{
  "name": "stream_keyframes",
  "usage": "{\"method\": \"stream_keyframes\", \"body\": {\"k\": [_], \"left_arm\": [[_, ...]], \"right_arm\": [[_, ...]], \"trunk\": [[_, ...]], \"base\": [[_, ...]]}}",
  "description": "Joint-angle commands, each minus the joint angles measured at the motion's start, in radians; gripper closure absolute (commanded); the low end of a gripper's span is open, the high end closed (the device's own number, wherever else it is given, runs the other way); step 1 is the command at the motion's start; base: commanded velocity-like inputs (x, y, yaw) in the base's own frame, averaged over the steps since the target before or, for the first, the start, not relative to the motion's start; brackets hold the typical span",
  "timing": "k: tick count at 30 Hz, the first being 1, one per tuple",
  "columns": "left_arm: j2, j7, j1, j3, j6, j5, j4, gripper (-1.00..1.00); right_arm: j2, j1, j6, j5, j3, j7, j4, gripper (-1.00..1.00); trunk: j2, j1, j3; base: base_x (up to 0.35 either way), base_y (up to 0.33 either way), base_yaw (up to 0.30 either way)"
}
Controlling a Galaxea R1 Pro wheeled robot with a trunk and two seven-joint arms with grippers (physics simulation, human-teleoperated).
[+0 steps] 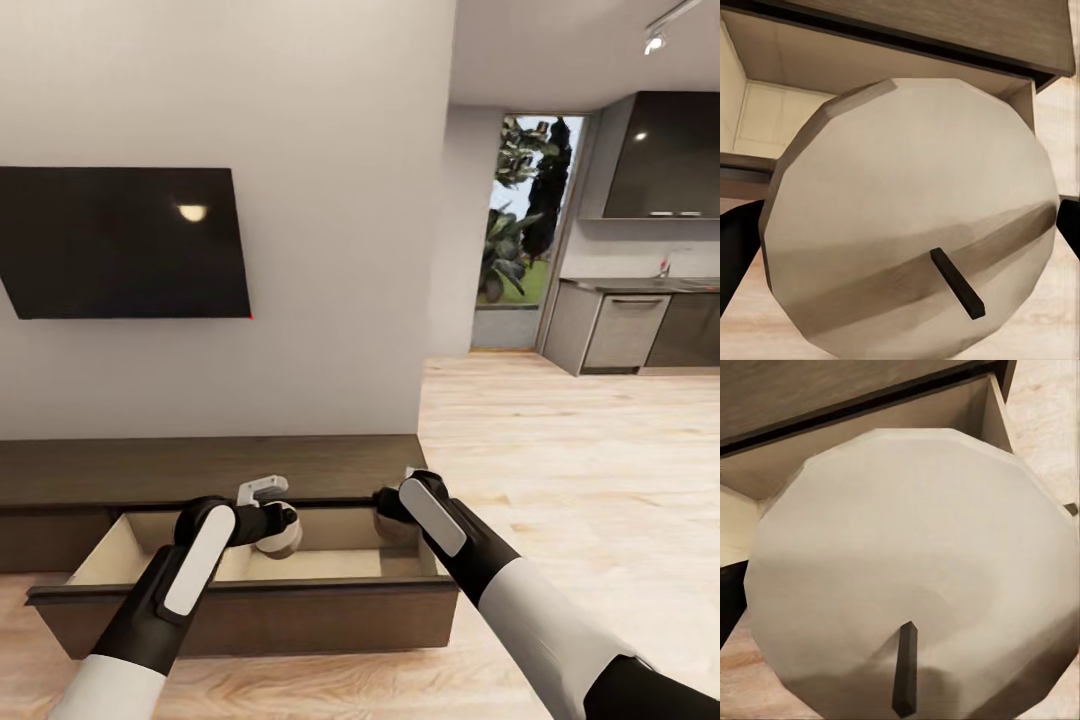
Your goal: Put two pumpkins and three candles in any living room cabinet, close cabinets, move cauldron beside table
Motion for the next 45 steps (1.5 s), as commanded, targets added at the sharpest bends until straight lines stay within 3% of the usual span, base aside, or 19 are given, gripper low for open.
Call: {"method": "stream_keyframes", "body": {"k": [1, 8, 15, 45], "left_arm": [[0.001, 0.011, -0.001, -0.002, 0.001, 0.009, -0.001, 1.0], [-0.015, 0.011, -0.001, -0.004, 0.0, 0.013, 0.001, 1.0], [-0.023, 0.011, -0.001, -0.004, -0.001, 0.013, 0.005, 1.0], [-0.022, 0.011, -0.001, -0.003, -0.001, 0.007, 0.007, 1.0]], "right_arm": [[0.002, -0.001, 0.005, -0.004, 0.002, -0.01, -0.001, 1.0], [0.014, -0.001, 0.018, -0.005, 0.002, -0.009, 0.0, 1.0], [0.05, -0.001, 0.017, -0.005, 0.003, -0.004, 0.001, 1.0], [0.055, -0.001, 0.017, -0.005, 0.003, -0.002, 0.0, 1.0]], "trunk": [[-0.001, 0.0, -0.001], [-0.001, 0.0, -0.001], [-0.001, 0.0, -0.001], [-0.001, 0.0, -0.001]], "base": [[0.002, -0.167, 0.0], [0.026, -0.139, 0.0], [0.13, -0.091, 0.0], [0.101, -0.001, 0.0]]}}
